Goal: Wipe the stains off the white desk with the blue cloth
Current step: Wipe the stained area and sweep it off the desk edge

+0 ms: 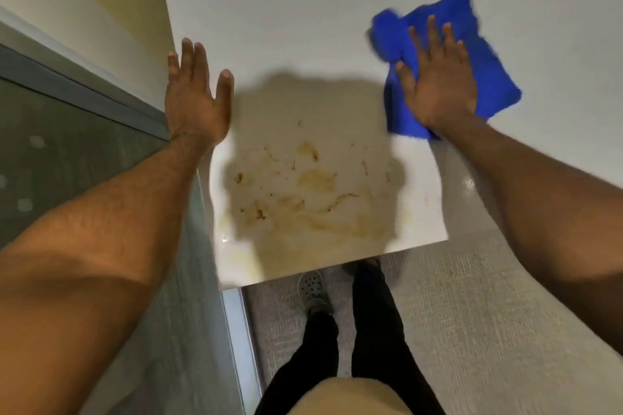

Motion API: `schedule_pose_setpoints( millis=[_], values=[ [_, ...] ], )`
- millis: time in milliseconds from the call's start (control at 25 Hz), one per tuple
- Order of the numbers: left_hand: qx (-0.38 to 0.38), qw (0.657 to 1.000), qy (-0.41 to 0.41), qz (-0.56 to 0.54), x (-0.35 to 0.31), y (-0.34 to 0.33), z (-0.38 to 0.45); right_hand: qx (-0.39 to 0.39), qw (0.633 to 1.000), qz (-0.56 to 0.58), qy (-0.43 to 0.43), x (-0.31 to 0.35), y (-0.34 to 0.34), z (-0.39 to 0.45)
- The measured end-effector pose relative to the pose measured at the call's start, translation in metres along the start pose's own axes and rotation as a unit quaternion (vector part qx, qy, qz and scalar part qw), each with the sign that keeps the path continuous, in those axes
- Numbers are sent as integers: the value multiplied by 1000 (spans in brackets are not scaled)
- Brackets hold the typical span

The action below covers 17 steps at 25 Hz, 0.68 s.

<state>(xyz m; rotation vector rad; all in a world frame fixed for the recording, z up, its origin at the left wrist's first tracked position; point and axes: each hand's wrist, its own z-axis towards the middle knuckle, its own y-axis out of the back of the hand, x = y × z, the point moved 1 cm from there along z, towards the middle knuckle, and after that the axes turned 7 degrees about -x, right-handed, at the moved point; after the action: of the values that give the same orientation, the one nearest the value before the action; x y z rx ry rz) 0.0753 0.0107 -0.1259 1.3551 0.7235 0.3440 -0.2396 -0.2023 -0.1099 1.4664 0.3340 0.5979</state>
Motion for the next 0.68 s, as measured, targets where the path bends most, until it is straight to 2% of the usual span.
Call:
schedule_pose_setpoints(
  millis=[80,160,200,280,360,400,480,560,600,680],
  values=[
    [3,1000,5,2,-3,3,1,23,993,22,110,3,5,-48],
    [14,1000,6,-12,-7,5,2,17,989,44,138,-36,18,-95],
    [16,1000,4,-22,-6,5,2,9,994,52,99,-64,27,-106],
    [15,999,2,-40,-1,2,2,1,998,56,-42,-96,38,-107],
    [12,999,-1,-49,2,-2,5,-18,990,61,-127,-80,36,-100],
    [10,999,1,-52,2,-4,6,-29,990,72,-122,-56,33,-105],
    [13,998,-1,-54,1,-2,7,-15,997,79,-18,-15,25,-142],
    [11,998,-8,-56,1,0,5,15,996,57,73,-16,27,-187],
    [7,998,-8,-56,1,2,3,13,996,61,65,-29,34,-188],
    [3,998,-11,-55,1,2,1,12,997,49,-51,-43,39,-157]
  ],
)
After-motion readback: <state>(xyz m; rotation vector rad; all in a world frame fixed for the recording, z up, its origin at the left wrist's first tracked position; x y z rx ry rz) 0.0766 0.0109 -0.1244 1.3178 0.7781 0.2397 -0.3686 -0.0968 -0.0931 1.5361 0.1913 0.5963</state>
